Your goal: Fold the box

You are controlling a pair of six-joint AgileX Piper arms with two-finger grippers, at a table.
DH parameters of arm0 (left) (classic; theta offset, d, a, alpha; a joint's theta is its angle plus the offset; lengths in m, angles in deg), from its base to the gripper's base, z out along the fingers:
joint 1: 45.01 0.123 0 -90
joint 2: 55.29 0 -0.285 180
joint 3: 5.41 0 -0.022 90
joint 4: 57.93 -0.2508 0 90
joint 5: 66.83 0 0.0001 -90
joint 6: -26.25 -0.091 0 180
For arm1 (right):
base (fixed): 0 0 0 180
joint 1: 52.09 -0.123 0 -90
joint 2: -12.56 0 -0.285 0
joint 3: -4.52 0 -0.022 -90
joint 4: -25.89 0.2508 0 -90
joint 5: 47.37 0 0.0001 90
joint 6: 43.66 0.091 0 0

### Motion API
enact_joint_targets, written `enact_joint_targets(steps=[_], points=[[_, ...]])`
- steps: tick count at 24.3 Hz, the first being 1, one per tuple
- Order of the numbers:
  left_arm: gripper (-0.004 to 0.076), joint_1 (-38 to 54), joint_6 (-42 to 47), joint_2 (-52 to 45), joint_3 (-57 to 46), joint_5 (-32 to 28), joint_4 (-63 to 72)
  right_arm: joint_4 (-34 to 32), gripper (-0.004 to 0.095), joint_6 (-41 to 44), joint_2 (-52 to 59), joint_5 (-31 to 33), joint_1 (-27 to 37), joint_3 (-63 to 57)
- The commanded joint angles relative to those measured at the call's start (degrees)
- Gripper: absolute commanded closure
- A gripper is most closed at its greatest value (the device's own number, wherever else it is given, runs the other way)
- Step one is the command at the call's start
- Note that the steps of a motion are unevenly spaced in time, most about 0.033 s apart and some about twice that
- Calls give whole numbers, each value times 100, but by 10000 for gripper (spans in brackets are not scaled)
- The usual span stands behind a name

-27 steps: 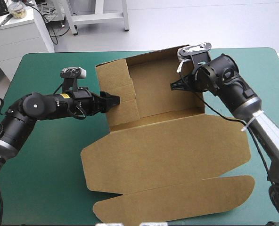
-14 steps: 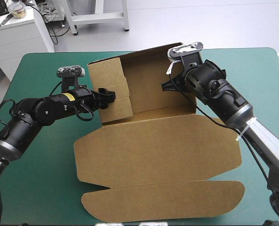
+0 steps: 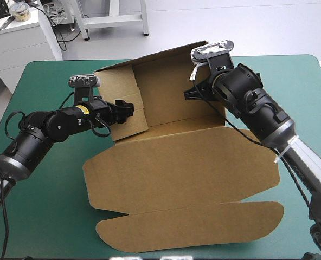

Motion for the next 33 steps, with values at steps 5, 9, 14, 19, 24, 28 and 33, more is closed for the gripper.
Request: enact_joint_targets(steps=[5,9,14,19,24,28,33], points=[[508,-75,-49,-169,184,-602,351,336,921,-43,315,-551,-103,242],[729,-75,-131,-228,184,-835,351,336,921,-43,305,-356,-103,242],[734,-86,-161,-217,302,-599,-30,360,922,-43,305,114,40,242],[734,-86,151,464,1251,785,-1209,1549,922,-494,125,261,1012,242],[734,-86,681,1406,1575,1346,-1825,2440,923,-1096,-611,585,1731,242],[734,-86,789,1900,1575,1423,-1814,3346,922,-1477,-1144,585,2137,242],[734,-122,798,2137,1591,1442,-1864,3352,922,-1588,-1584,585,2193,242]])
